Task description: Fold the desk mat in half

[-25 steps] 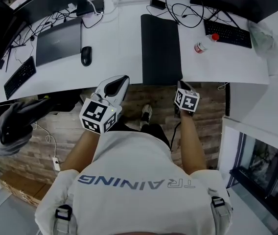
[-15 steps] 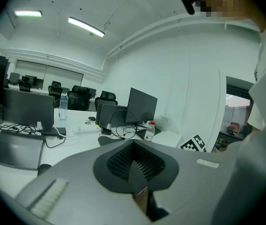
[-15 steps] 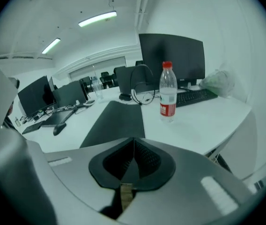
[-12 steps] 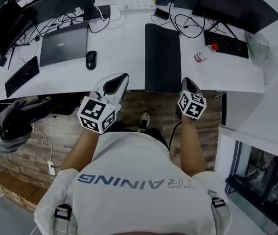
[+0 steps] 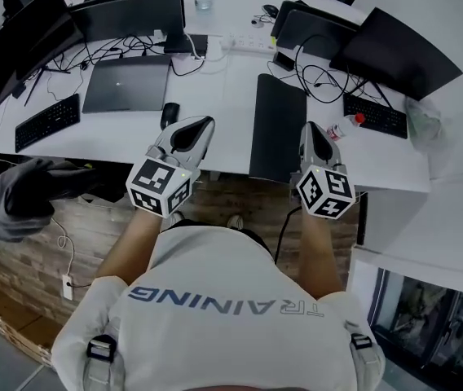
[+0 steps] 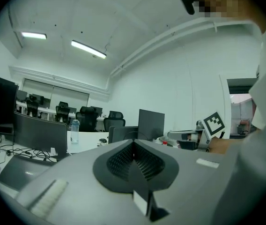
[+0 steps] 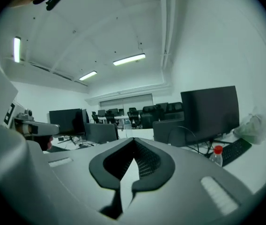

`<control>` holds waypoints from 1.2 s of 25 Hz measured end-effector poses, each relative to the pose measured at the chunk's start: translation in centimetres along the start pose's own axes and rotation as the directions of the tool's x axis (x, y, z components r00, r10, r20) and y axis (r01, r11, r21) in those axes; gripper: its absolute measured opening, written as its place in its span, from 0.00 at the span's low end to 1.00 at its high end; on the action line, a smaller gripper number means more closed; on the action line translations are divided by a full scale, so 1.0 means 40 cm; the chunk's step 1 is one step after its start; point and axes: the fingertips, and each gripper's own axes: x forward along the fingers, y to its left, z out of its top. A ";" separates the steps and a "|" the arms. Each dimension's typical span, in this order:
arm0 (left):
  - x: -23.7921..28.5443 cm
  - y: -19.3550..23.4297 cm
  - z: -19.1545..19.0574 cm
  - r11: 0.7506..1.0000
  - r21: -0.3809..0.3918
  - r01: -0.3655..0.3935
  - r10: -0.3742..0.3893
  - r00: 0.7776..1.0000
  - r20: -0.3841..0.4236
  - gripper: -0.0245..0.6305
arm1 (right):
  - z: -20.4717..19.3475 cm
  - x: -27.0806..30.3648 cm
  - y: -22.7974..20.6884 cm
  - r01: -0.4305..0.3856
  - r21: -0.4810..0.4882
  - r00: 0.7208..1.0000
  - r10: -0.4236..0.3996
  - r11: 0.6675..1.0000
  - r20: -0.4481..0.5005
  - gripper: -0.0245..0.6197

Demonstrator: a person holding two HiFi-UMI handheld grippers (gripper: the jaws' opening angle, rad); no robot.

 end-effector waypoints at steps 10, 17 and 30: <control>-0.090 0.143 0.101 0.993 0.003 -0.119 0.118 0.988 0.104 0.04 | 0.144 0.000 0.169 -0.103 -0.091 0.987 0.113 0.991 0.114 0.06; -0.097 0.155 0.100 0.992 0.002 -0.125 0.124 0.986 0.107 0.04 | 0.137 0.026 0.183 -0.120 -0.080 0.986 0.128 0.990 0.106 0.06; -0.091 0.152 0.075 0.993 -0.005 -0.115 0.115 0.990 0.085 0.04 | 0.115 0.025 0.189 -0.127 -0.070 0.986 0.133 0.989 0.099 0.06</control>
